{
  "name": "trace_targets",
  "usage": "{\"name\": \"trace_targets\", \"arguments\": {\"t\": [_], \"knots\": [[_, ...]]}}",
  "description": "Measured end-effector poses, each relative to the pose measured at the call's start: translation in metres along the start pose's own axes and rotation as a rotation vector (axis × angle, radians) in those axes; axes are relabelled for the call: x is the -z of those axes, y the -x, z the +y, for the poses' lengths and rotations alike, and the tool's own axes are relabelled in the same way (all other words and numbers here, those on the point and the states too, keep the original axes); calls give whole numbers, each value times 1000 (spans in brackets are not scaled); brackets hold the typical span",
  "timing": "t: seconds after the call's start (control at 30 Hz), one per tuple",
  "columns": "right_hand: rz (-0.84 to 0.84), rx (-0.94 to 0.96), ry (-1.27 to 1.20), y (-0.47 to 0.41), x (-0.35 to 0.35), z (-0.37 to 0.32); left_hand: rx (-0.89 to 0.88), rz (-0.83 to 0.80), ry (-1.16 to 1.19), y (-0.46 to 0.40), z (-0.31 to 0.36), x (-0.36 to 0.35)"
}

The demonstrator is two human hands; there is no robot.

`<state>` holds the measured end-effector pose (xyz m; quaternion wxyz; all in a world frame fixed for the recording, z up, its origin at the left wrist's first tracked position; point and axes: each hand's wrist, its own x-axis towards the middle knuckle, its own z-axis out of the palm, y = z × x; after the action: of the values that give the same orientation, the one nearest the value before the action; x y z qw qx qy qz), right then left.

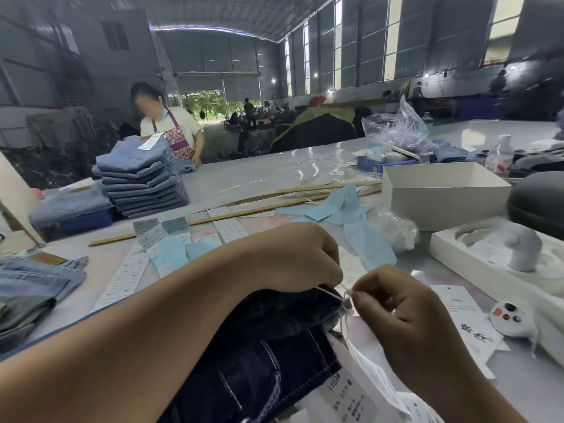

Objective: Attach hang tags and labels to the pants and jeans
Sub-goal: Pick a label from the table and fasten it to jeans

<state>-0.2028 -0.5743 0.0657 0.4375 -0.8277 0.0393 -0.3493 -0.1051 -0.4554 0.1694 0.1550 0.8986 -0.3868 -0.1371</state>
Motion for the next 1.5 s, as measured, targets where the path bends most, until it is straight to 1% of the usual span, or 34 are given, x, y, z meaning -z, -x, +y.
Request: {"name": "trace_targets", "arguments": {"t": [0.1,0.27,0.33,0.47,0.63,0.7,0.73,0.8,0.83,0.93,1.1,1.27,1.43,1.5], "knots": [[52,25,-26,0,0,-4,-2,-12,33,-3,-1,2],[91,33,-38,-1,-4,-3,-80,-85,96,-5,-8,1],[69,40,-38,-1,-6,-1,-95,-95,151,-6,-12,-4],[-64,64,-35,-1,-11,5,-82,-109,277,-11,-22,-17],[-73,149,-74,-6,-12,1,-125,-133,447,-13,-31,-18],[-52,172,-85,-7,-10,2,-138,-102,527,-12,-34,-17],[-29,156,-106,-7,-8,4,-124,-56,598,-13,-36,-16],[29,76,-184,-6,-2,9,-77,31,782,-14,-42,-14],[51,34,-219,-6,1,12,-74,42,838,-15,-44,-14],[70,-33,-260,-2,2,15,-87,15,833,-15,-41,-20],[118,-62,-260,2,0,17,-63,-5,807,-14,-38,-24],[139,23,-240,8,-5,15,-60,-28,657,-12,-36,-25],[173,42,-191,13,-10,18,-46,-2,597,-12,-35,-28],[150,62,-141,13,-17,17,-46,0,624,-13,-35,-29]]}}
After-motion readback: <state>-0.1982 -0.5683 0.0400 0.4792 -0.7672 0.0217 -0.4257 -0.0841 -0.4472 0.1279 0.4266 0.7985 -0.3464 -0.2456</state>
